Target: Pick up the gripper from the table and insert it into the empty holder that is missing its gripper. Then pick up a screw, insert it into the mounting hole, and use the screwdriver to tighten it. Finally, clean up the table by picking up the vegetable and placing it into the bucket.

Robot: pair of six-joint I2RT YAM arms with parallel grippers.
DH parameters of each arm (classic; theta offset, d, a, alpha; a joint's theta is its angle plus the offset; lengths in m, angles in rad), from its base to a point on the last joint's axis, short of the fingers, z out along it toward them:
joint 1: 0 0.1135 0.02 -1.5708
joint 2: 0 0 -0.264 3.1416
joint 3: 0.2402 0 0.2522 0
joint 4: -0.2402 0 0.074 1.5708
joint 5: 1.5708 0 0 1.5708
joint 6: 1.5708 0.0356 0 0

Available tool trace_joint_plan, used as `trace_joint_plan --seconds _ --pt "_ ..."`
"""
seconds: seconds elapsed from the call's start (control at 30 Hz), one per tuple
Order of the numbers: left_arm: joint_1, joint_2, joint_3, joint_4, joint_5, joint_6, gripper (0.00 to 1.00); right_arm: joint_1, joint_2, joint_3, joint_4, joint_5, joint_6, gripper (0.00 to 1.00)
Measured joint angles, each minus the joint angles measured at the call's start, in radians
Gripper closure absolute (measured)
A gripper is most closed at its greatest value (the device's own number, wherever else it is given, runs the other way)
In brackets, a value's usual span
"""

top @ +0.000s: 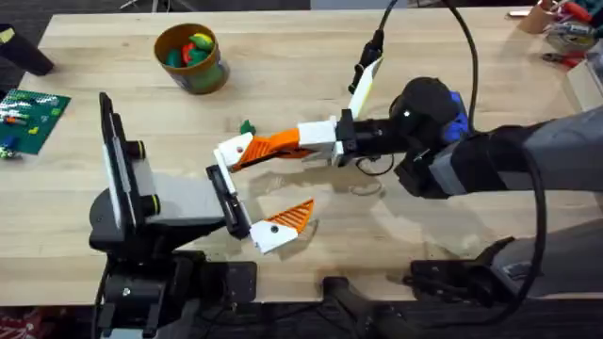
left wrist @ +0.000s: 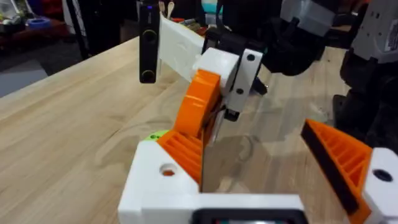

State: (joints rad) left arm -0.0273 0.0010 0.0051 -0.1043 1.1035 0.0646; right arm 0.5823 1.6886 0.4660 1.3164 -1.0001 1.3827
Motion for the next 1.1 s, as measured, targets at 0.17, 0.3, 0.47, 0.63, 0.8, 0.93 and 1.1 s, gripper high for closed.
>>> trace_joint_plan --seconds 0.17,0.3,0.47,0.63,0.8,0.93,1.1 --pt "0.0 0.0 0.0 0.001 -0.006 -0.001 0.014 -0.003 0.0 0.045 -0.079 -0.025 -0.007 0.982" --pt "0.002 0.0 0.0 0.003 -0.019 0.007 0.015 -0.005 0.0 0.073 -0.113 -0.042 -0.023 0.982" --pt "0.006 0.0 0.0 0.004 -0.028 0.007 0.014 -0.006 0.0 0.1 -0.167 -0.056 -0.046 0.982" --pt "0.006 0.0 0.0 0.004 -0.028 0.008 0.014 -0.006 0.0 0.105 -0.176 -0.063 -0.058 0.982" --pt "0.006 0.0 0.0 0.004 -0.031 0.007 0.014 -0.013 0.0 0.137 -0.242 -0.098 -0.094 0.982" --pt "0.006 0.0 0.0 0.005 -0.032 0.008 0.015 -0.013 0.0 0.141 -0.249 -0.104 -0.104 0.982" --pt "0.006 0.0 0.0 0.005 -0.032 0.008 0.014 -0.013 0.0 0.143 -0.256 -0.105 -0.106 0.982"
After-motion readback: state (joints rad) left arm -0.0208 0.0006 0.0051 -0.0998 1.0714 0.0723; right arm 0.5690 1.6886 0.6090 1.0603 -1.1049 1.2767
